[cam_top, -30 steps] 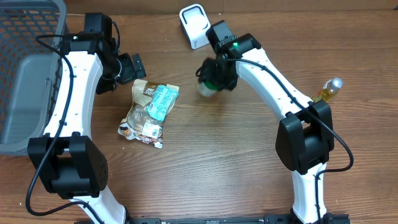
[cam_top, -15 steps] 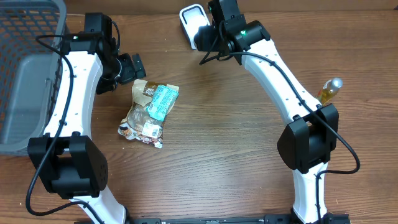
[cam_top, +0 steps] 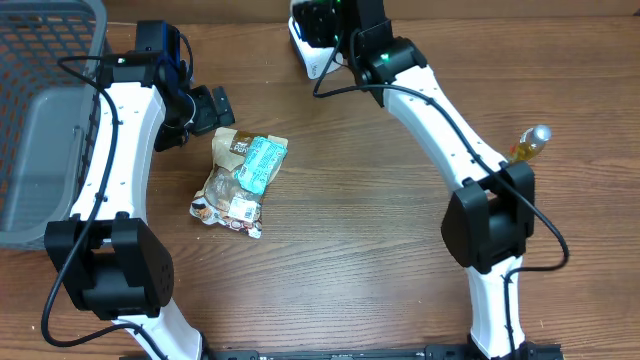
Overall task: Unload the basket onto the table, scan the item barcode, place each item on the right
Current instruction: 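Hold the jar's label over the white scanner with the right gripper, then carry the jar right and lower it beside the tissue pack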
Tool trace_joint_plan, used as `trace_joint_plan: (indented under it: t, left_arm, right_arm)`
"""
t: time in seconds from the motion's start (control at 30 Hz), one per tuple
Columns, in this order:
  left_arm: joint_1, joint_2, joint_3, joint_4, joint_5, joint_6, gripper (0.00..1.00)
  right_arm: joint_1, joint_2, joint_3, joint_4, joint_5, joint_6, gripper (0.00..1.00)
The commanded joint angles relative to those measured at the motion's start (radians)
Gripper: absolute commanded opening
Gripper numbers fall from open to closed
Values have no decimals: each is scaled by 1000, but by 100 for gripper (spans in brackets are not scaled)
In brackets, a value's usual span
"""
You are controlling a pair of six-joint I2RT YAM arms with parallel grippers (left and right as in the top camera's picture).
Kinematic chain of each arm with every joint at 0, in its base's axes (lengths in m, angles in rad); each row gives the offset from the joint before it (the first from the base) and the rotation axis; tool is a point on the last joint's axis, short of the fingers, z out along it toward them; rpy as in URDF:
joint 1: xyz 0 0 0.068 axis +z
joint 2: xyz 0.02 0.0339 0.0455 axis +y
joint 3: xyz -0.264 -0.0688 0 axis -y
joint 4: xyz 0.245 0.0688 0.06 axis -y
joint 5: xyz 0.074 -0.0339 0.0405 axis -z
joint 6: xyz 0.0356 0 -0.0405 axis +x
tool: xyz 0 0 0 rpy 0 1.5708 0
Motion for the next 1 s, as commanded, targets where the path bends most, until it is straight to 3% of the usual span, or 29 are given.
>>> trace_joint_plan:
  t: [0.0,0.27,0.53,0.97]
  left_arm:
    - [-1,3,-12,0,-5,15,100]
    - [-1,3,-12,0,-6,15,100]
    - [-1,3,-12,0,-6,15,100]
    - [-1,3,-12,0,-5,15,100]
  right_arm:
    - [-2,77,0,105,6,-7,19]
    - [-2,188,0,379,158,-6,20]
    - [-2,277,0,584,159,-7,20]
    - [-7,371,0,658,159,-32,20]
